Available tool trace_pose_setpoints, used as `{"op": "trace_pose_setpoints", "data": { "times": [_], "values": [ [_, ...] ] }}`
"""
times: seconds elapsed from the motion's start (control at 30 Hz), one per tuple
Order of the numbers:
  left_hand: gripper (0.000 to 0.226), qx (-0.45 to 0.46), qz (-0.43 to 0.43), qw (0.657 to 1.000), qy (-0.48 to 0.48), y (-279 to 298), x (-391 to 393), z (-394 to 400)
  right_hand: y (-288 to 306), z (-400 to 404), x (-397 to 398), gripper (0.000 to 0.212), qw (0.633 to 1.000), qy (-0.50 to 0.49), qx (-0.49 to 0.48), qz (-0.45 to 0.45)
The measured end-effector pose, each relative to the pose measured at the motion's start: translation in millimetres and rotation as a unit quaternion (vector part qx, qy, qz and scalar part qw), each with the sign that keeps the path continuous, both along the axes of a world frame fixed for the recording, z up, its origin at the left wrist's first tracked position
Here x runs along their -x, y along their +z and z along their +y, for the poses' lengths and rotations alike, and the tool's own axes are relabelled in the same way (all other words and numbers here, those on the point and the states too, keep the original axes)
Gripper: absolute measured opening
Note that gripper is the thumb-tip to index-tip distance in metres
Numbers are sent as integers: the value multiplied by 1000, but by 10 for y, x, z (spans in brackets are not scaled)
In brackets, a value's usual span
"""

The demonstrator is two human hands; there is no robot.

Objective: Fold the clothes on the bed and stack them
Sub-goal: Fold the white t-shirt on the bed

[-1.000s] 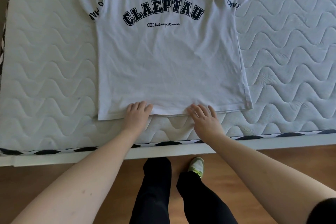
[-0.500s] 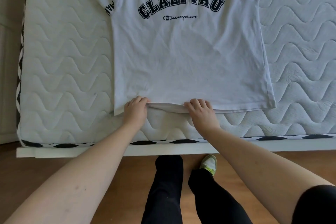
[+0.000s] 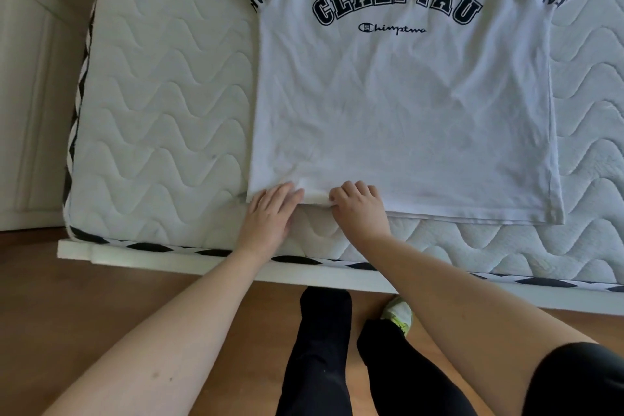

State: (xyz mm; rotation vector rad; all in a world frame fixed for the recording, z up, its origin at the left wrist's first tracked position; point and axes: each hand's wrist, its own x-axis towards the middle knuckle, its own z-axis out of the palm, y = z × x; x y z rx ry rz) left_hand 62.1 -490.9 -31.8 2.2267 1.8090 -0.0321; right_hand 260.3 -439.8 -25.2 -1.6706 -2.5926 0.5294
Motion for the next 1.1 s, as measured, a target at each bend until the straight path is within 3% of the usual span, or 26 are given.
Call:
{"op": "trace_pose_setpoints", "data": {
  "times": [0.23, 0.37, 0.57, 0.67, 0.8, 1.1],
  "values": [
    [64, 31, -2, 999, 18, -36, 19, -49, -67, -2, 264, 19, 1000, 6, 13, -20],
    [59, 25, -2, 999, 30, -35, 39, 2, -56, 48, 343, 9, 999, -36, 3, 38],
    [52, 13, -2, 997, 76, -28, 4, 126, 14, 63, 324, 23, 994, -56, -36, 91],
    [39, -4, -10, 996, 93, -34, -132, 237, -2, 67, 302, 24, 991, -57, -37, 112],
    [38, -40, -20, 995, 85, 15, -84, 292, -63, 31, 218, 11, 994, -17, -27, 102],
    [50, -42, 40, 998, 25, -10, 460, -104, -105, -102, -189, 62, 980, 161, -84, -79]
  ]
}}
